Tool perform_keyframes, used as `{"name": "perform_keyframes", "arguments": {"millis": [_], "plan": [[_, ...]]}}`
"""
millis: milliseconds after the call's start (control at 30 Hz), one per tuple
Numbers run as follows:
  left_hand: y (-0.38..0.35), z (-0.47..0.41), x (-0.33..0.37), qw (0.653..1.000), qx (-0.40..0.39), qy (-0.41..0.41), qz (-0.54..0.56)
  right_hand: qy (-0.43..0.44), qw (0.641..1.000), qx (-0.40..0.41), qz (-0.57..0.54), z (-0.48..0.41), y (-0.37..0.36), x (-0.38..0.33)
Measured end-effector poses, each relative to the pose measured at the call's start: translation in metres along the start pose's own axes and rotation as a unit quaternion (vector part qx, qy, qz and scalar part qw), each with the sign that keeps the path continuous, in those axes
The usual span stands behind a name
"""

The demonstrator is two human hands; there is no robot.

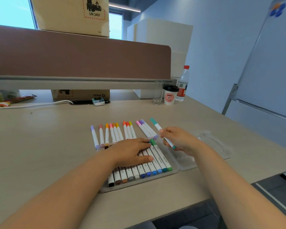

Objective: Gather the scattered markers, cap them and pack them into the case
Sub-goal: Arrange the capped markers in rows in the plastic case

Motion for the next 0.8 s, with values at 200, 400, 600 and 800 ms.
{"name": "perform_keyframes", "arguments": {"millis": [200, 400, 600, 800], "plan": [[0.001, -0.001, 0.001, 1.000, -0.015, 0.002, 0.002, -0.025, 0.998, -0.018, 0.054, 0.017, 0.006, 0.008], [0.003, 0.001, 0.002, 1.000, -0.029, 0.006, 0.010, -0.028, 0.996, -0.017, 0.085, 0.022, 0.003, 0.003], [0.005, 0.001, 0.000, 0.999, -0.029, 0.013, 0.014, -0.015, 0.982, -0.037, 0.183, 0.023, -0.007, -0.002], [0.005, 0.001, 0.000, 1.000, -0.022, 0.017, 0.003, -0.025, 0.958, -0.024, 0.283, 0.021, -0.014, -0.008]]}}
Point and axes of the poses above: each hand's wrist, its own z-axis away from the middle knuckle, its own y-axis out of the back of the hand, x = y × z, the point moved 6 cm from there along -z, towards the middle knuckle, and after that the axes turned 14 degrees about y, right-handed, at the moved point
